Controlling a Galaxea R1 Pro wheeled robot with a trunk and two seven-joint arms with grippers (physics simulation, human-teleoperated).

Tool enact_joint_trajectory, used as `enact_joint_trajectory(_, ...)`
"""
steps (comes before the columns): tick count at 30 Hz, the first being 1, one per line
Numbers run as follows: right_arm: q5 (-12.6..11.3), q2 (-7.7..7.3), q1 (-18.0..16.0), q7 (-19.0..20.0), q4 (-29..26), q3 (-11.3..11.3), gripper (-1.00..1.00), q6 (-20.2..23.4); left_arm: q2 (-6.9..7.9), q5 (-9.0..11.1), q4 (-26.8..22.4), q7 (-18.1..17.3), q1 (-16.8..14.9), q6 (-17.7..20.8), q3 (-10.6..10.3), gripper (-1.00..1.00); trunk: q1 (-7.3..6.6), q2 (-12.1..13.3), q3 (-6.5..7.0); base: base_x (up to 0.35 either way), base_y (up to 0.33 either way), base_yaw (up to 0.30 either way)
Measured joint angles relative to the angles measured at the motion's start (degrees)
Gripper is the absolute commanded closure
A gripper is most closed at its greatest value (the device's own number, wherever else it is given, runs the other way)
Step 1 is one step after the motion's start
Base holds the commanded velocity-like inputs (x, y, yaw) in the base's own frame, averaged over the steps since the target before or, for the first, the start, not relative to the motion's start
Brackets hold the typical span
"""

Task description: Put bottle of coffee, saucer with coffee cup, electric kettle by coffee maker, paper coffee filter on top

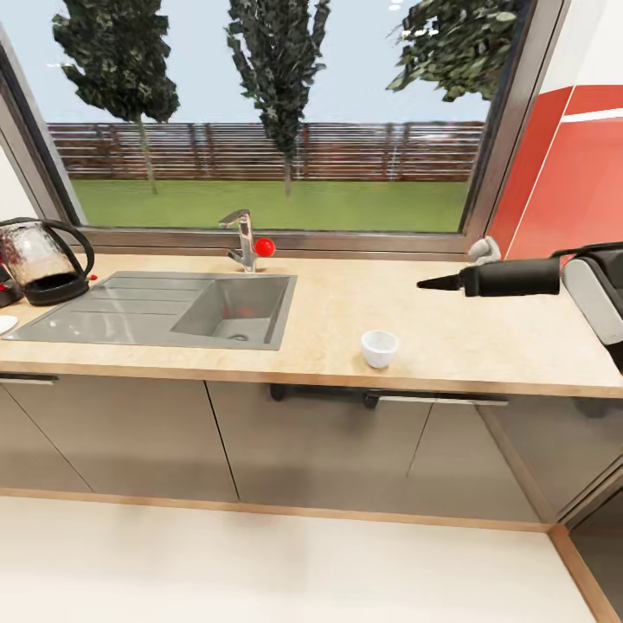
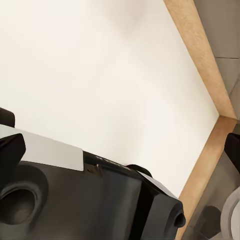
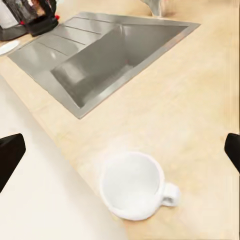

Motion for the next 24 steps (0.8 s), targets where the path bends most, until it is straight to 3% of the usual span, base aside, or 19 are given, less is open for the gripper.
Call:
enact_joint_trajectory(2,2.0,0.02,-3.1,0.0,3.4,0.3,-1.0,0.0,0.0,0.0,0.0,0.0,0.0,0.0,0.0,-1.0,0.0,0.0,0.0,0.0,0.0,0.0)
enact_joint_trajectory(4,8.6,0.81,-6.2,-0.1,8.0,0.5,-1.0,-0.1,0.0,0.0,0.0,0.0,0.0,0.0,0.0,-1.0,0.0,0.0,0.0,0.0,0.0,0.0)
enact_joint_trajectory(5,14.4,2.31,-7.4,-0.1,10.6,0.6,-1.0,-0.1,0.0,0.0,0.0,0.0,0.0,0.0,0.0,-1.0,0.0,0.0,0.0,0.0,0.0,0.0)
enact_joint_trajectory(6,18.3,3.59,-7.9,0.0,12.4,0.6,-1.0,-0.1,0.02,0.0,0.0,0.0,0.0,0.0,0.0,-1.0,0.0,0.0,0.0,0.0,0.0,0.0)
enact_joint_trajectory(7,20.3,4.29,-8.1,0.1,13.4,0.7,-1.0,-0.1,0.01,0.0,0.0,0.0,0.0,0.0,0.0,-1.0,0.0,0.0,0.0,0.0,0.0,0.0)
enact_joint_trajectory(8,26.0,6.32,-8.4,0.5,16.4,1.4,-1.0,-0.3,0.01,0.0,0.0,0.0,0.0,0.0,0.0,-1.0,0.01,0.0,-0.01,0.0,0.0,0.0)
enact_joint_trajectory(11,31.0,9.14,-8.6,0.5,19.9,2.8,-1.0,-0.3,0.01,0.0,0.0,0.0,0.0,0.0,-0.1,-1.0,0.01,0.0,-0.01,0.0,0.0,0.0)
enact_joint_trajectory(13,33.1,10.82,-8.7,0.4,21.7,4.4,-1.0,-0.2,0.01,0.0,0.0,0.0,0.0,0.0,0.0,-1.0,0.0,0.0,0.0,0.0,0.0,0.0)
enact_joint_trajectory(14,34.0,12.14,-8.7,0.3,23.0,6.6,-1.0,-0.1,0.0,0.0,0.0,0.0,0.0,0.0,0.0,-1.0,0.01,0.0,-0.01,0.0,0.0,0.0)
enact_joint_trajectory(16,34.8,13.19,-8.7,0.3,24.1,9.2,-1.0,-0.1,0.0,0.0,0.0,0.0,0.0,0.0,0.0,-1.0,0.0,0.0,0.0,0.016,0.0,0.0)
enact_joint_trajectory(24,35.2,13.95,-8.8,0.3,24.9,11.3,-1.0,-0.1,0.0,0.0,0.0,0.0,0.0,0.0,0.0,-1.0,0.0,0.0,0.0,0.096,0.0,0.0)
